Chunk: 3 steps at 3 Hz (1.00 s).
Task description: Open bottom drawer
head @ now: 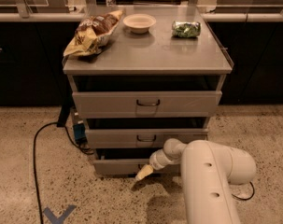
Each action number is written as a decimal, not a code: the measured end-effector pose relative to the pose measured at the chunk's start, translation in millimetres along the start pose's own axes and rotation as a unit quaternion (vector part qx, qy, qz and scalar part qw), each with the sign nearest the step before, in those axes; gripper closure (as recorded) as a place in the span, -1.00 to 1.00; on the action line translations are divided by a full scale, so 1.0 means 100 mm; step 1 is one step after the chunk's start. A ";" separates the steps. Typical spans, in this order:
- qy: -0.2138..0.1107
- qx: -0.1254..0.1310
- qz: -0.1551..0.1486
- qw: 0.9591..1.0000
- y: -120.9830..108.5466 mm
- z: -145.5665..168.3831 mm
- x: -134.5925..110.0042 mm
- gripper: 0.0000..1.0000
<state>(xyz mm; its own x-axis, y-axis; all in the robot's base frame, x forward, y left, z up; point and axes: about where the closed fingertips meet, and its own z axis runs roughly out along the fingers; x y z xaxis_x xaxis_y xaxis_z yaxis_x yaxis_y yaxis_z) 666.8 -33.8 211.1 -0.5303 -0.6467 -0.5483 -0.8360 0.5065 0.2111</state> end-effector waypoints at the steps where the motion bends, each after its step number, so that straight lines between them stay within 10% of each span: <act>1: 0.023 -0.022 0.010 0.999 0.01 0.10 0.15 -1.00; 3: 0.028 -0.060 0.017 0.998 0.25 -0.15 0.31 -1.00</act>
Offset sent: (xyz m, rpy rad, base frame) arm -0.0428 -0.0232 -0.0273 -0.0268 0.2256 0.1122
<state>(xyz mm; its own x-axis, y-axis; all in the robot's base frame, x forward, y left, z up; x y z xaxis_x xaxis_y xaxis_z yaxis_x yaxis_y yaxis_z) 626.9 -49.4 211.0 -0.5631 -0.6621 -0.4945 -0.8263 0.4588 0.3266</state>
